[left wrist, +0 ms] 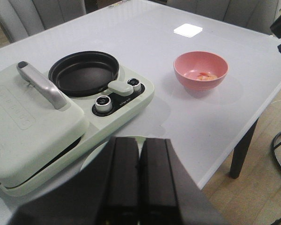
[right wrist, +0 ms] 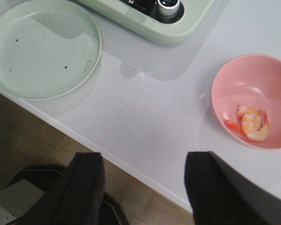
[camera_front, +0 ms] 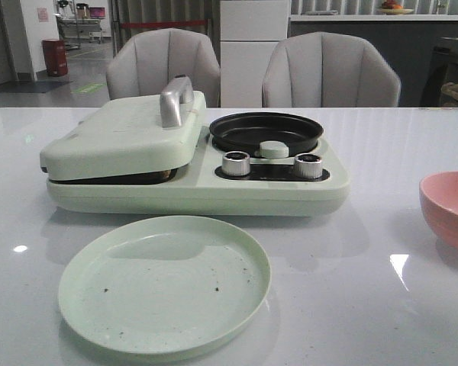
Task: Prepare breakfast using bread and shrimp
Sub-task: 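Move the right gripper to the pink bowl and grasp its rim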
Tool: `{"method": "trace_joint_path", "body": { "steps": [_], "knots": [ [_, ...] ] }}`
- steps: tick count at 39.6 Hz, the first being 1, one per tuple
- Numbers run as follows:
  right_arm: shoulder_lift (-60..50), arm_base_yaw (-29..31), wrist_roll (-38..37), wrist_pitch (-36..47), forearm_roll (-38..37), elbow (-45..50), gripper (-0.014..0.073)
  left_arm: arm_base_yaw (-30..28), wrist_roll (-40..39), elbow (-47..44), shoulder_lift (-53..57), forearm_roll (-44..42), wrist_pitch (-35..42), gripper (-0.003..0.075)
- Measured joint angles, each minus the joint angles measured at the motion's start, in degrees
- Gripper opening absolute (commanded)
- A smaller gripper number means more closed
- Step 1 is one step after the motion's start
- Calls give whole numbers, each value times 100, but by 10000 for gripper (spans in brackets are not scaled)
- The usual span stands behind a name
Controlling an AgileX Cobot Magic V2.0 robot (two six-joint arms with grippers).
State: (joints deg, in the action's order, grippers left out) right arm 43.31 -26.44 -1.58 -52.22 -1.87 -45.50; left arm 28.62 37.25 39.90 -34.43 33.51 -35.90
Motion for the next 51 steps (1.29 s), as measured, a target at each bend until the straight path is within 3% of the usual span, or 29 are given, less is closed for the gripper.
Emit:
{"method": "trace_joint_path", "body": {
  "steps": [17, 36, 43, 51],
  "knots": [
    [554, 137, 0, 356, -70, -27, 486, 0, 0, 0, 0, 0, 207, 101],
    [2394, 3066, 0, 463, -105, -709, 486, 0, 0, 0, 0, 0, 229, 101],
    [3255, 3573, 0, 795, -118, -910, 486, 0, 0, 0, 0, 0, 229, 101],
    [4164, 3640, 0, 1366, -185, -1023, 486, 0, 0, 0, 0, 0, 229, 101]
  ]
}}
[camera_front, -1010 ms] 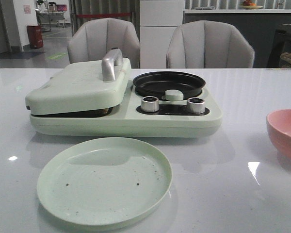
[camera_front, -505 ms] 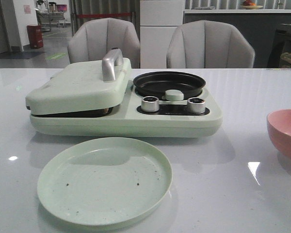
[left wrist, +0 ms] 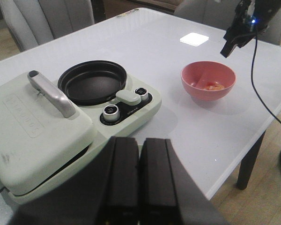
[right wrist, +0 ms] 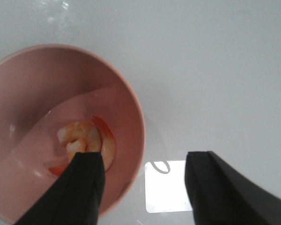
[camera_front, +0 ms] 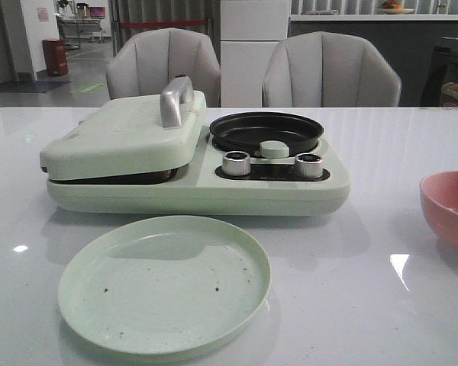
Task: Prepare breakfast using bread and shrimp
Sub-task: 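Move the right gripper to the pink bowl and grasp its rim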
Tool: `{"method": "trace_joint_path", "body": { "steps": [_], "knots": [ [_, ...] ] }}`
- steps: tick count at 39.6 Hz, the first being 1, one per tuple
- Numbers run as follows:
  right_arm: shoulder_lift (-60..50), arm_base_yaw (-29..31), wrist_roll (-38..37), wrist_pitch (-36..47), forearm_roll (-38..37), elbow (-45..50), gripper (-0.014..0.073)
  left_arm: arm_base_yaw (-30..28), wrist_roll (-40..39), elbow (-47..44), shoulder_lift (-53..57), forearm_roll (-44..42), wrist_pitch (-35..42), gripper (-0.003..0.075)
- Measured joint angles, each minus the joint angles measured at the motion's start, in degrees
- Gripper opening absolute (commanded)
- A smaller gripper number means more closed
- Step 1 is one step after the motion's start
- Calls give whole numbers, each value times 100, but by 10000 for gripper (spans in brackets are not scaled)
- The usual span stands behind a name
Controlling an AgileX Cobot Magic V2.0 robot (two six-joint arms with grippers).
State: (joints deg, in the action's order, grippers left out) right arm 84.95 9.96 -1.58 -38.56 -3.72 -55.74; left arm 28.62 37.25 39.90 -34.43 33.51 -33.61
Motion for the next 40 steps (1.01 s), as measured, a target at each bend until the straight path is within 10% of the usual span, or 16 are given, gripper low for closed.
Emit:
{"method": "trace_joint_path", "body": {
  "steps": [11, 27, 40],
  "knots": [
    [944, 0, 0, 820, -13, 0, 445, 0, 0, 0, 0, 8, 0, 101],
    [1278, 0, -23, 1123, 24, -49, 10, 0, 0, 0, 0, 8, 0, 101],
    [769, -459, -23, 902, -405, -411, 19, 0, 0, 0, 0, 8, 0, 101]
  ]
}}
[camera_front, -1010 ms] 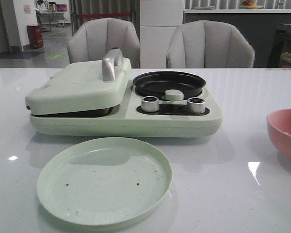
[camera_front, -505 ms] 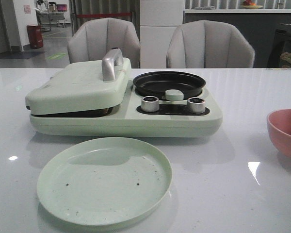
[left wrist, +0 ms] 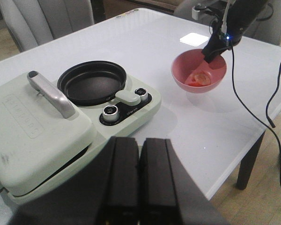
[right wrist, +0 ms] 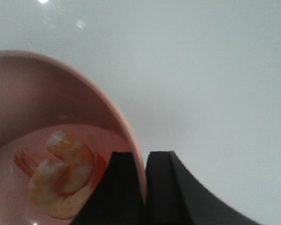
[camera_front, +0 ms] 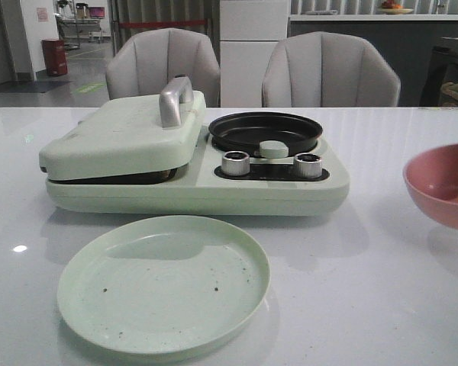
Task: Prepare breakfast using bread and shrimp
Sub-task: 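Move the right gripper to the pink bowl and grasp its rim, then lift the pink bowl and tip the shrimp into the black pan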
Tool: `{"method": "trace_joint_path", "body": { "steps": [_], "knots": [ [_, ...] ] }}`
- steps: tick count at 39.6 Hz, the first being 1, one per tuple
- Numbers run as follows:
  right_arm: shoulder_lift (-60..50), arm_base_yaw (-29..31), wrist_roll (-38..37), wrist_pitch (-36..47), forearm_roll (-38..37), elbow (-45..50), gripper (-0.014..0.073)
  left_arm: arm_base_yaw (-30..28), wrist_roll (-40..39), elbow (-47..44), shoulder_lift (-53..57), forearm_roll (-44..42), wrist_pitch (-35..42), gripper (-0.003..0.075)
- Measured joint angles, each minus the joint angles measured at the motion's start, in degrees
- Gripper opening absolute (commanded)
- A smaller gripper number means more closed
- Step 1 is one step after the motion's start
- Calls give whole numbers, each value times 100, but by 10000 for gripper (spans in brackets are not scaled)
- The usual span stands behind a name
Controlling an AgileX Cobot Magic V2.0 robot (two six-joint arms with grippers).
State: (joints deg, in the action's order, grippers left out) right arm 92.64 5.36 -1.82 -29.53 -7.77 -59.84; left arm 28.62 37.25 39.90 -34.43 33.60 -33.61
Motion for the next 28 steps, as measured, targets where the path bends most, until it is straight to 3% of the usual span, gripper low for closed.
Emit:
{"method": "trace_joint_path", "body": {
  "steps": [15, 28],
  "knots": [
    [174, -1840, -49, -1020, -1192, -2354, 19, 0, 0, 0, 0, 0, 2, 101],
    [1391, -3094, -967, -2213, -3389, -4298, 19, 0, 0, 0, 0, 0, 2, 101]
  ]
}}
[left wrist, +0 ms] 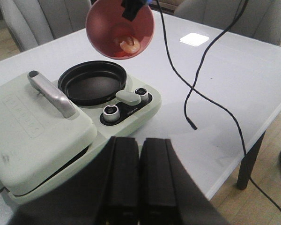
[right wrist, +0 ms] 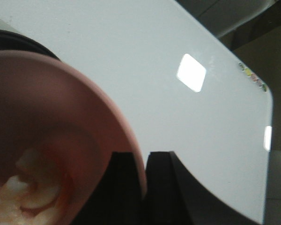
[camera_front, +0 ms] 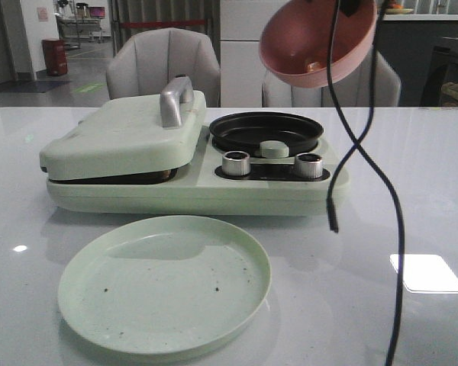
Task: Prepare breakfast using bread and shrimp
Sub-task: 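Lift the pink bowl and tip the shrimp into the black pan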
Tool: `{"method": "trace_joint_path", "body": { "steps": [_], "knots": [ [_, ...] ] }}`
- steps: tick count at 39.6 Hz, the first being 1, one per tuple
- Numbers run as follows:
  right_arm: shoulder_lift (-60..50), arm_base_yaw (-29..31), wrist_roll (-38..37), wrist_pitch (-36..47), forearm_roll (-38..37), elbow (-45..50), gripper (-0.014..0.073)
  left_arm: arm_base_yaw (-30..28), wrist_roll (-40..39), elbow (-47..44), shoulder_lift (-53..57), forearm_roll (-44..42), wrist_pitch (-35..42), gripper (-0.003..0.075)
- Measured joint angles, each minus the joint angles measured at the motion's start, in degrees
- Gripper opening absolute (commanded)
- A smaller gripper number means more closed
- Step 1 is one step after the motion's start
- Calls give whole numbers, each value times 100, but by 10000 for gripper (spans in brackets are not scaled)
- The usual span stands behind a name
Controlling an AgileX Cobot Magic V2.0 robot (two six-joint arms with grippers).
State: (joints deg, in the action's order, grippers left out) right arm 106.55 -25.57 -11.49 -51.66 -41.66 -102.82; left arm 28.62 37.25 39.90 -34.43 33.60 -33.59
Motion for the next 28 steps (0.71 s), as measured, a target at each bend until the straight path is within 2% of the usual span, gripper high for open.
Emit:
{"method": "trace_joint_path", "body": {
  "steps": [10, 16, 28],
  "knots": [
    [1041, -549, -467, -637, -2072, -680, 19, 0, 0, 0, 0, 0, 10, 101],
    [1659, -748, -1033, -823, -3808, -771, 19, 0, 0, 0, 0, 0, 10, 101],
    [1891, -1265, -1144, -999, -5325, -814, 19, 0, 0, 0, 0, 0, 10, 101]
  ]
}}
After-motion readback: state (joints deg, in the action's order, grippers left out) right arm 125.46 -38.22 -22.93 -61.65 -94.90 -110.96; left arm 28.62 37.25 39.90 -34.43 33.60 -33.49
